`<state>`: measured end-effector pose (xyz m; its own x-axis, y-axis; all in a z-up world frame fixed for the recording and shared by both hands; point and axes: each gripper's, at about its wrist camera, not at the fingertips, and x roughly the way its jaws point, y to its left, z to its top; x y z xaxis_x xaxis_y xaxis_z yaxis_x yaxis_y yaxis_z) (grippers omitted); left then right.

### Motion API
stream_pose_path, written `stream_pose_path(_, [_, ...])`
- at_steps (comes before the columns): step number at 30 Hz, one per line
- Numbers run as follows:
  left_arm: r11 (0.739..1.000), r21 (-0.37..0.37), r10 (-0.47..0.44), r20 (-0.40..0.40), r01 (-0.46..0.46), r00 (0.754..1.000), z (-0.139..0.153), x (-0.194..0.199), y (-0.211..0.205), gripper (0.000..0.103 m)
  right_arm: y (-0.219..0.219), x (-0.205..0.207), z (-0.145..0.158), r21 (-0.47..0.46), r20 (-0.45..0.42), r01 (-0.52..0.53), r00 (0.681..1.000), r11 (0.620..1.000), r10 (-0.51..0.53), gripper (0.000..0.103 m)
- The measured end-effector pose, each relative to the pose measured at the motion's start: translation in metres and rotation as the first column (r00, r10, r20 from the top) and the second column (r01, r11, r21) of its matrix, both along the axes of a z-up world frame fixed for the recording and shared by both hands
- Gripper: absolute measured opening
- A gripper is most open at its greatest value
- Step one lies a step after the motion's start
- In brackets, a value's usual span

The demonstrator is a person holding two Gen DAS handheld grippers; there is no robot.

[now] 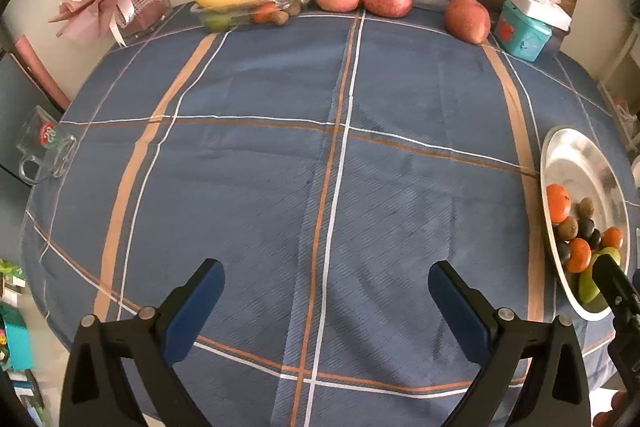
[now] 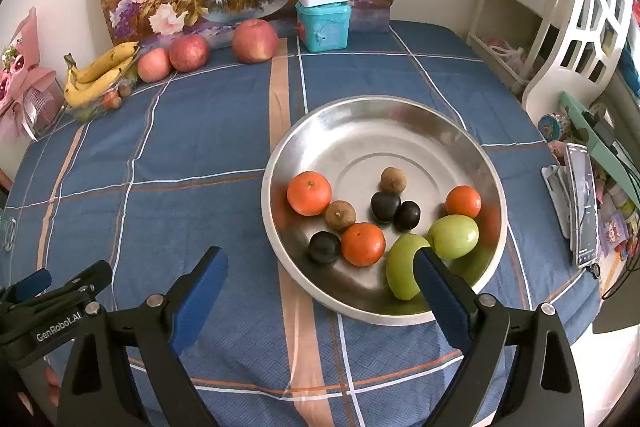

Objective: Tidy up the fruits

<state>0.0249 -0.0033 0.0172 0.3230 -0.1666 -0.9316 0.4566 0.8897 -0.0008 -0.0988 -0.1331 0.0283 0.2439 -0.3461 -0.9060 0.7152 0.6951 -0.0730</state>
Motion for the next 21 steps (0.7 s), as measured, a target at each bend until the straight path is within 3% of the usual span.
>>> stream_pose_path(21, [0.999, 0.013, 0.032, -0.007, -0.032, 0.999, -0.0006, 0.0021, 0.0021, 0.103, 0.0001, 0.0026, -0.0048, 0.010, -0.020, -0.010, 1.000, 1.000, 0.010, 0.094])
